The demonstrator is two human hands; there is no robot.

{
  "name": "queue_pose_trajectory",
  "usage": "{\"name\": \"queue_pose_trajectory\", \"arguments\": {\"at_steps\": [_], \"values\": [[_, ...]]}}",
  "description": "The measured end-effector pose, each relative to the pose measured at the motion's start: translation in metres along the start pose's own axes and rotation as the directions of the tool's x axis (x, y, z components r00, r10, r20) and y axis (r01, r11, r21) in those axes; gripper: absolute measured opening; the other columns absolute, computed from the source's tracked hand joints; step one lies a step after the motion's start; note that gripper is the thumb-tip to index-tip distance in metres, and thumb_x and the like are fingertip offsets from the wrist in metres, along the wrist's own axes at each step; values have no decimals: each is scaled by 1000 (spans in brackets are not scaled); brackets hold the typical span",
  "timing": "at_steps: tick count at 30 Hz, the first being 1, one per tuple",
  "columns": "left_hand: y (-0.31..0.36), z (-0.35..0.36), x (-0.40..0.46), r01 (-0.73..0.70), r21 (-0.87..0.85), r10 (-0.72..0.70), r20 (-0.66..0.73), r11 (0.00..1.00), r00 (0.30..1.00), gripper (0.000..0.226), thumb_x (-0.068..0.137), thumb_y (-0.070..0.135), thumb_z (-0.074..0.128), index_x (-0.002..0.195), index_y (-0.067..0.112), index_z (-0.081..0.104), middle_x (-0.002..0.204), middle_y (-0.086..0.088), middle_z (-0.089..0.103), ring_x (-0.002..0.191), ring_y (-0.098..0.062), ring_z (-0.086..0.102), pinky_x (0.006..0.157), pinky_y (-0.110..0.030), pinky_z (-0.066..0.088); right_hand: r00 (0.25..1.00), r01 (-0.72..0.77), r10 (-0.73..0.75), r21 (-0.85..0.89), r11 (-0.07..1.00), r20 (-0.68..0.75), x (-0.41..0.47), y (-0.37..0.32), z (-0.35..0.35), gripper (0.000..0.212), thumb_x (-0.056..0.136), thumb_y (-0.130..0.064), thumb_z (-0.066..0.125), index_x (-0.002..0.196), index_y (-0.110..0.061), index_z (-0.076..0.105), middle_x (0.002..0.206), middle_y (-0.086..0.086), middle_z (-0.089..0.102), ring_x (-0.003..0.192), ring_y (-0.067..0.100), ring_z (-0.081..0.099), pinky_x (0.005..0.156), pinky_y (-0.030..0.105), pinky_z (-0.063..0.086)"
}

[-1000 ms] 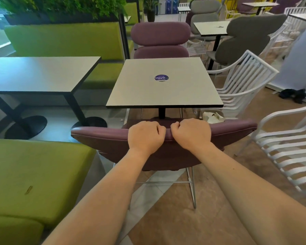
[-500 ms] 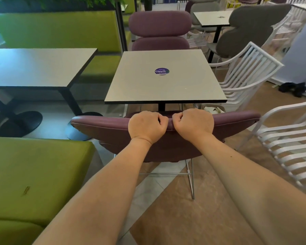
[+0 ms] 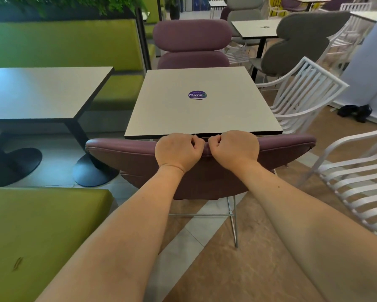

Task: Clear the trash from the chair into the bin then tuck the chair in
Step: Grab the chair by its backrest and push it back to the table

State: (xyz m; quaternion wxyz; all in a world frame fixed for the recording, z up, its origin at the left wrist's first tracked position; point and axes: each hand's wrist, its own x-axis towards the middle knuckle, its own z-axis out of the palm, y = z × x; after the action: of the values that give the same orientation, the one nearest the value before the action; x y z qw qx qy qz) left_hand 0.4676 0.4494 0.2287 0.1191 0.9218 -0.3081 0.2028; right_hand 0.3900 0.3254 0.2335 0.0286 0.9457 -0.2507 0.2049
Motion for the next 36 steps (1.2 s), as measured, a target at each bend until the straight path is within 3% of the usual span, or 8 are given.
{"name": "queue_pose_trajectory", "arguments": {"at_steps": [3, 8, 15, 20, 27, 36], "values": [[-1, 6, 13, 9, -16, -9, 26, 1000, 1000, 52, 94, 41, 33, 63, 18, 68, 56, 1, 56, 56, -22, 51, 50, -28, 32, 999, 47, -47, 1, 999, -19, 11, 3, 6, 48, 91, -38, 36, 55, -13, 56, 51, -1, 44, 53, 25, 46, 48, 28, 17], [-1, 14, 27, 10, -31, -10, 13, 999, 1000, 52, 95, 42, 33, 70, 19, 73, 62, -2, 64, 59, -24, 56, 55, -29, 43, 995, 89, -90, -23, 996, -43, 27, 9, 14, 51, 92, -40, 36, 55, -13, 58, 51, -1, 45, 50, 23, 43, 47, 25, 14], [-5, 22, 44, -14, -31, 14, -7, 999, 1000, 53, 96, 41, 33, 68, 18, 72, 59, -2, 61, 56, -22, 53, 53, -28, 40, 996, 79, -79, -16, 997, -51, 45, 9, 23, 49, 91, -39, 35, 56, -12, 56, 54, 2, 49, 53, 24, 47, 48, 26, 18], [-7, 31, 62, 8, -24, -8, -5, 1000, 1000, 53, 95, 41, 32, 67, 18, 71, 58, -1, 59, 56, -22, 54, 55, -30, 48, 995, 82, -83, -18, 996, -50, 63, 9, 32, 47, 91, -39, 35, 58, -12, 55, 57, 2, 48, 55, 25, 46, 48, 26, 16], [-9, 44, 86, -9, -6, 9, -33, 1000, 999, 50, 94, 40, 34, 65, 19, 69, 56, 0, 55, 54, -21, 50, 50, -26, 32, 996, 86, -86, -6, 996, -27, 88, 10, 42, 49, 91, -40, 33, 61, -12, 59, 57, 2, 50, 56, 25, 48, 49, 27, 20], [-7, 43, 90, 23, -4, -23, 1, 1000, 1000, 47, 95, 38, 38, 64, 19, 68, 56, 1, 51, 56, -22, 49, 52, -27, 33, 996, 89, -89, 42, 995, 1, 91, 13, 41, 49, 92, -40, 33, 57, -14, 53, 50, -2, 39, 53, 23, 45, 47, 26, 15]]}}
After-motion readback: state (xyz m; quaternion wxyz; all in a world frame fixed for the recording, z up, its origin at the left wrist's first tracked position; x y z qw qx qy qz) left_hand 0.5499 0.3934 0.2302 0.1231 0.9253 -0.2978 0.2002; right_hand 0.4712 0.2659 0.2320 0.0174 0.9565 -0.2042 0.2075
